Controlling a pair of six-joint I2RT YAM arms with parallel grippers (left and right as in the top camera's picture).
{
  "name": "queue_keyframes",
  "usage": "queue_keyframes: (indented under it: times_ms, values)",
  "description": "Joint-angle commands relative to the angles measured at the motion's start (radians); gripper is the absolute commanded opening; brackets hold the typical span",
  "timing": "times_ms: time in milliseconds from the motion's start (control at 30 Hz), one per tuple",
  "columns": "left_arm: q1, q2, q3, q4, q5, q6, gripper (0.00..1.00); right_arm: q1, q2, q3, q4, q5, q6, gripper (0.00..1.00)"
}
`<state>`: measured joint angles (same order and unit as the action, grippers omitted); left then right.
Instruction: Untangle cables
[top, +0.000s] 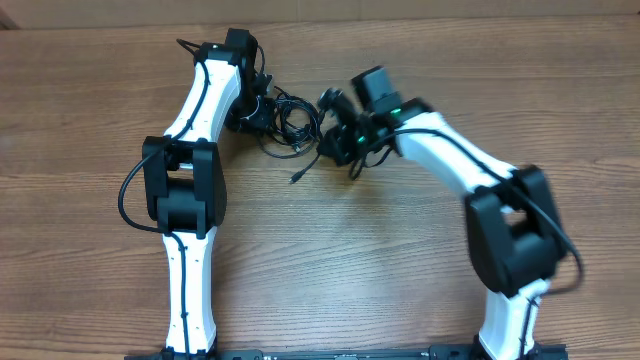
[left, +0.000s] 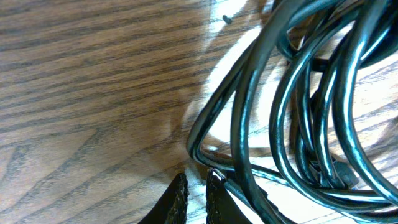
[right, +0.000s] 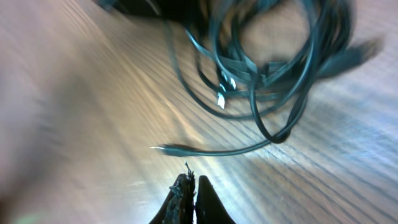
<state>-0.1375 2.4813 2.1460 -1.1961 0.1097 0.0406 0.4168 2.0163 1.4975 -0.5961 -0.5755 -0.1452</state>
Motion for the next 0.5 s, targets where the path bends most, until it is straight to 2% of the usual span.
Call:
queue_keyframes:
  times_ms: [0,100,167,200,400,467]
  values:
    - [-0.006,-0.016,-0.005,0.002,0.014,-0.041,0.12,-0.041,-0.077,0.008,-0.013,-0.116,0.037,0.04]
    - [-0.006,-0.016,-0.005,-0.003,0.014,-0.041,0.12,-0.061,-0.073,0.007,-0.02,-0.113,0.036,0.04]
    - [-0.006,-0.016,-0.005,-0.007,0.014,-0.041,0.14,-0.065,-0.07,0.0,-0.016,-0.085,-0.019,0.27]
    - [-0.007,-0.016,-0.005,-0.009,0.014,-0.04,0.15,-0.065,-0.068,-0.002,-0.015,-0.068,-0.052,0.31]
    - [-0.007,-0.016,-0.005,-0.01,0.014,-0.04,0.23,-0.035,0.007,-0.002,0.021,0.013,-0.277,0.33]
    - [-0.007,-0.016,-0.005,-0.01,0.014,-0.04,0.24,-0.024,0.04,-0.002,0.051,0.041,-0.331,0.43]
